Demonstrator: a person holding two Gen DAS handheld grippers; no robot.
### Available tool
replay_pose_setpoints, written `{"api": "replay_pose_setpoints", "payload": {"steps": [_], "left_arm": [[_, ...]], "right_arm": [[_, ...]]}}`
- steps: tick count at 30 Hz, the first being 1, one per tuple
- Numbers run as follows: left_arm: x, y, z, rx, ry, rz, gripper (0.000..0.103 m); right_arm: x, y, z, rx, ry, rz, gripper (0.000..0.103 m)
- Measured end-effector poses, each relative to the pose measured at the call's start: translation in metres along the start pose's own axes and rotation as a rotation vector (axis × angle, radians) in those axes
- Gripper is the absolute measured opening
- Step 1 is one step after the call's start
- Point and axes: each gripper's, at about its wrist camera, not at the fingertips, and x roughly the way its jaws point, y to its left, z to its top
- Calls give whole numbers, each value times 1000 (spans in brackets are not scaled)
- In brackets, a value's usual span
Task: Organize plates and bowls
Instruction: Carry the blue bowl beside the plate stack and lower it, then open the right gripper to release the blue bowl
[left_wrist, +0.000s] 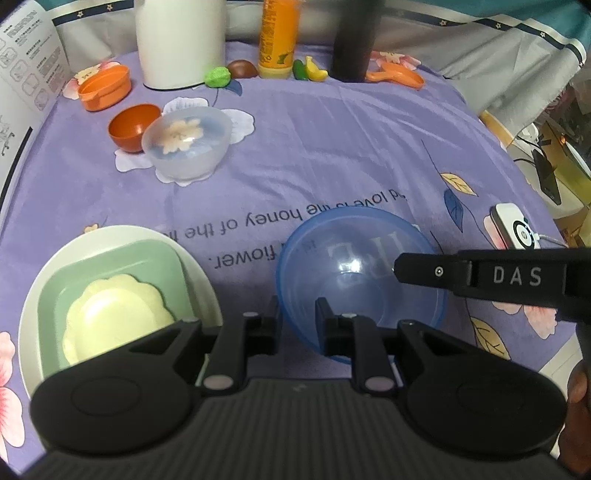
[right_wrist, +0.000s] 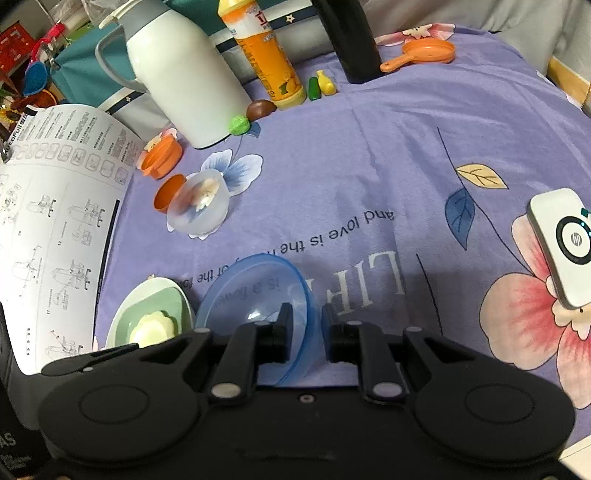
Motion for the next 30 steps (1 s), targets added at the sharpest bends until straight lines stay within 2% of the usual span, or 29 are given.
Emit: {"api": "replay_pose_setpoints", "payload": {"steps": [10,13,15,16,17,18,20,21,22,23,26,30], "left_arm": [[10,-1,-4,-3,26,-8,17],[13,1,-4,-9,32,-1,20],[14,3,-4,-19,36,1,30],[14,4,-3,-24,34,2,43],[12,4,-3,-26,28,8,61],[10,4,-2,-26,15,16,70],[2,3,-1,-16,-21,13,87],[-1,3,0,-9,-36,27,92],[-5,3,1,-2,-55,45,100],[-8,3,1,-1,-73,59,103],[-15,11,4,-33,-91,72,103],[-22,27,7,-111,-97,64,103]], "right_arm": [[12,-10,-6,29,40,-5,23],[15,-11,-7,34,47,-10,24],[15,-12,-7,35,46,-15,27],[16,-12,-6,35,48,-18,28],[17,-12,-6,39,52,-18,33],[17,-13,-6,48,58,-18,37],[16,-16,-5,72,57,-24,86],[13,-17,-4,78,41,-29,93],[11,-17,-3,79,29,-34,96],[10,-17,-1,80,24,-37,96],[4,-22,4,111,5,-30,103],[-1,-26,10,136,-10,-32,103]]}}
